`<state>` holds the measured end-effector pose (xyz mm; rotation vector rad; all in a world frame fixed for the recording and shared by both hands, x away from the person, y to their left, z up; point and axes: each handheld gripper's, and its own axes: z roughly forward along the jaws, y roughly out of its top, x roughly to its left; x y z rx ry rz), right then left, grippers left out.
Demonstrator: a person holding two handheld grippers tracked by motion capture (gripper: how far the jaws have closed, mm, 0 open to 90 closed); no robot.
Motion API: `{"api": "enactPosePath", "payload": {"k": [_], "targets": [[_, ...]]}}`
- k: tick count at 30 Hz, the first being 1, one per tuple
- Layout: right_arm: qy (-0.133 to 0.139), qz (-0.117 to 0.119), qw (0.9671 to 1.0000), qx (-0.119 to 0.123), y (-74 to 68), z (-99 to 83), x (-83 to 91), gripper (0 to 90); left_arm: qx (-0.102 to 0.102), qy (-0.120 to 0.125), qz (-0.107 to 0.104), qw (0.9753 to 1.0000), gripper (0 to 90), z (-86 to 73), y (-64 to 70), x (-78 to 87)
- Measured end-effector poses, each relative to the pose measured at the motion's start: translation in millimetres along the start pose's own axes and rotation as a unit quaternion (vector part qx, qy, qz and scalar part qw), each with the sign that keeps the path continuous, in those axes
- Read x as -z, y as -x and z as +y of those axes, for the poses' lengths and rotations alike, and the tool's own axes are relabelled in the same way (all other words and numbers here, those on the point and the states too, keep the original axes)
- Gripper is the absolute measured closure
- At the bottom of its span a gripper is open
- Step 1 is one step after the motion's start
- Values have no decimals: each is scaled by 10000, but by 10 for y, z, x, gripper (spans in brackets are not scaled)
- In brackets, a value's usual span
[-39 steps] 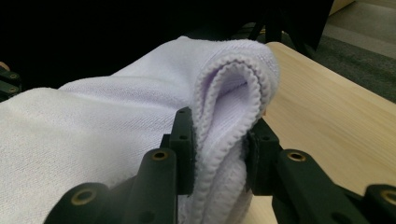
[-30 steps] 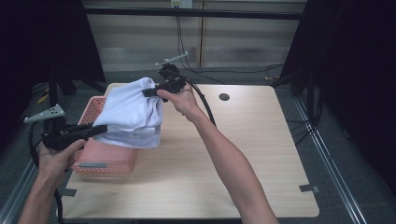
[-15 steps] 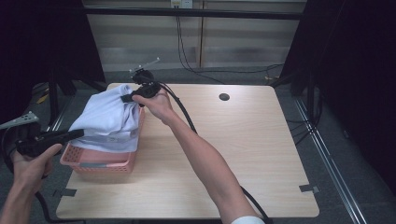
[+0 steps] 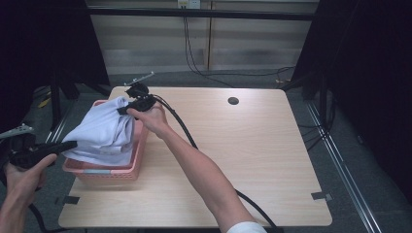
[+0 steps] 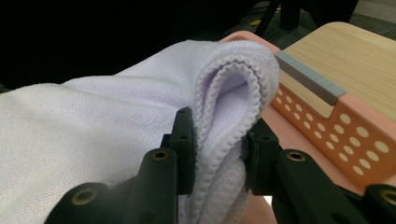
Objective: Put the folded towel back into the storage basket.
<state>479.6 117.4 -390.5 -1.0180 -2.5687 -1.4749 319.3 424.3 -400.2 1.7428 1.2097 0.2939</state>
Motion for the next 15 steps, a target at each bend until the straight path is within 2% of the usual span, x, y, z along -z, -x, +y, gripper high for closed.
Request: {"api": "enactPosePath", "payload": {"k": [3,5,7,10,11,13,15], "targets": [[4,-70,10000,-39,10,-86,-82,693,-28,-152,88,9998,728,-52,-6,-34],[-77,-108,9999,20,22,-133,-142,691,-24,-276,125,9995,727,-80,-14,-59],[-81,-126,9999,0,38,-179,-192,691,25,-313,167,9994,725,-116,-21,-92],[-145,-155,9998,-66,69,-246,-253,684,-6,-432,209,9988,707,-154,-1,-148],[-174,-154,9997,-73,89,-263,-271,675,-74,-489,249,9985,681,-159,16,-164],[-190,-250,9995,-15,121,-281,-306,609,-189,-562,315,9977,609,-161,83,-202],[-180,-454,9988,107,166,-286,-303,463,-268,-518,303,9978,496,-152,150,-198]]}}
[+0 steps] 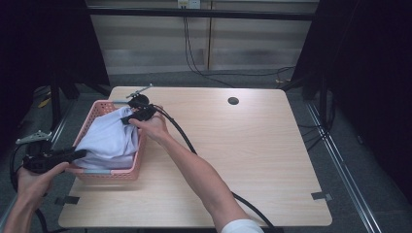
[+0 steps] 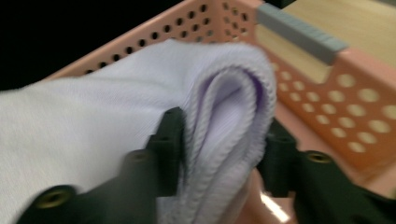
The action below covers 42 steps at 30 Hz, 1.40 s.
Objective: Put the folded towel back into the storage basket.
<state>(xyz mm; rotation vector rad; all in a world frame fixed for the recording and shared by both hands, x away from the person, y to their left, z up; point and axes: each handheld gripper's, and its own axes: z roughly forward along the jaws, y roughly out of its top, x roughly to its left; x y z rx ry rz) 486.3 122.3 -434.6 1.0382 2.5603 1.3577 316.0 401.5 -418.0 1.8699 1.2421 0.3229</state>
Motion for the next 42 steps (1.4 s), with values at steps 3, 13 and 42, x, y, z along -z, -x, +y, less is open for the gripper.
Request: {"api": "enactPosePath", "payload": {"k": [3,13,42], "targets": [[111,-10,9999,-90,95,19,70,407,-45,79,48,9999,428,42,53,31],[325,303,9990,101,194,-112,568,392,-66,222,-108,9997,412,77,423,-70],[645,-432,9970,-18,519,-2011,2713,298,-776,-62,-856,9933,341,-130,2095,-983]]}}
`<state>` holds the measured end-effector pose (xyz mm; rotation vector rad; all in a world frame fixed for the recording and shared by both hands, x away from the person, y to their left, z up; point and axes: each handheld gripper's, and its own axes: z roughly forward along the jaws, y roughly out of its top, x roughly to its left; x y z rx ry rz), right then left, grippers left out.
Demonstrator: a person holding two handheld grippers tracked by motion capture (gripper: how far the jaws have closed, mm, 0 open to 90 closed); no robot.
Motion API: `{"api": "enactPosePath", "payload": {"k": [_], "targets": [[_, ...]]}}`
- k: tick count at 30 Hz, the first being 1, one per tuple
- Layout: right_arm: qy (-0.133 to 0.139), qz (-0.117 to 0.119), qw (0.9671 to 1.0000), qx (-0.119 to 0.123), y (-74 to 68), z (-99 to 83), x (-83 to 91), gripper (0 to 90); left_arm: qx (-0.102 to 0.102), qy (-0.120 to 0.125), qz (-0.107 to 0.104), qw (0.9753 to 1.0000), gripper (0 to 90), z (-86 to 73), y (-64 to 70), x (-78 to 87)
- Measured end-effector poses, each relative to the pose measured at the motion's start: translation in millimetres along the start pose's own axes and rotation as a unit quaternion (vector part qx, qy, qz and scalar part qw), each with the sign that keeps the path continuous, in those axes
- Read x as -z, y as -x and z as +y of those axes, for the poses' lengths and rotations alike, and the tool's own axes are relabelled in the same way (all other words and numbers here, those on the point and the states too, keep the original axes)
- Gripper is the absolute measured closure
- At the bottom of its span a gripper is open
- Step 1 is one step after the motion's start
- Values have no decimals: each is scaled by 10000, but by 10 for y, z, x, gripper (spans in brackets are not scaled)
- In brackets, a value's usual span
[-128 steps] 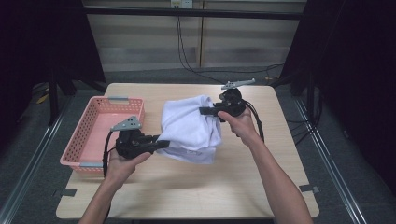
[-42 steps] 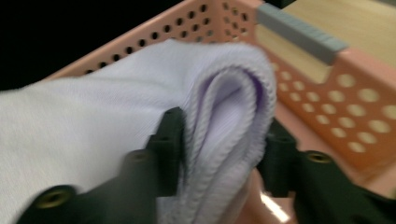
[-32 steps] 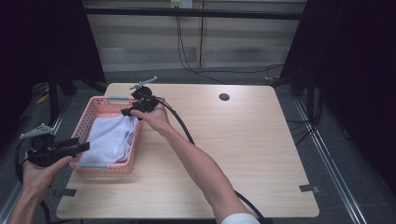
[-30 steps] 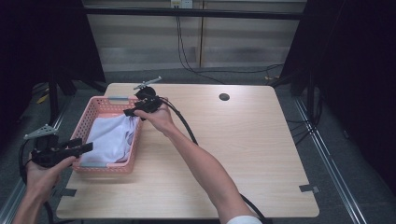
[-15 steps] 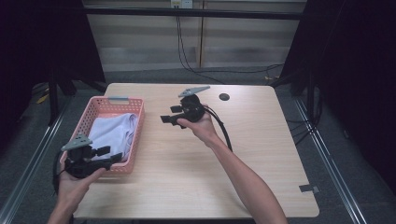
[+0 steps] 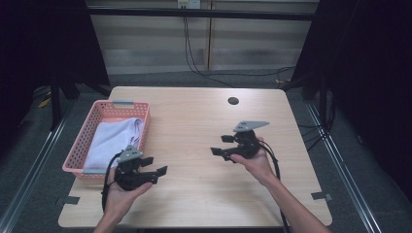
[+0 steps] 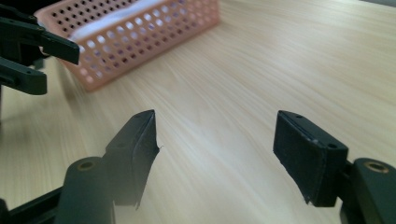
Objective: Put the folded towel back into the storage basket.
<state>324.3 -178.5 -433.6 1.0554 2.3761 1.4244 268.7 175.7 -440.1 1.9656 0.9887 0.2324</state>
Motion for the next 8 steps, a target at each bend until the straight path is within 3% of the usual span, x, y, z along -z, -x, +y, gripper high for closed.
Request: {"api": "enactPosePath", "payload": {"k": [2,3,4,6,8], "targets": [[23,-139,9998,-124,3,-138,186,297,5,20,-110,9999,337,-50,97,-71],[110,-238,9995,-178,-13,-198,280,295,-190,-59,-97,9998,332,-69,148,-104],[213,-249,9992,-241,-23,-273,381,294,-285,-114,-156,9994,320,-77,168,-125],[106,-319,9990,-284,-12,-349,488,283,-324,-168,-280,9989,313,-116,190,-177],[254,-408,9981,-384,19,-487,625,274,-371,-358,-377,9980,311,-176,214,-238]]}}
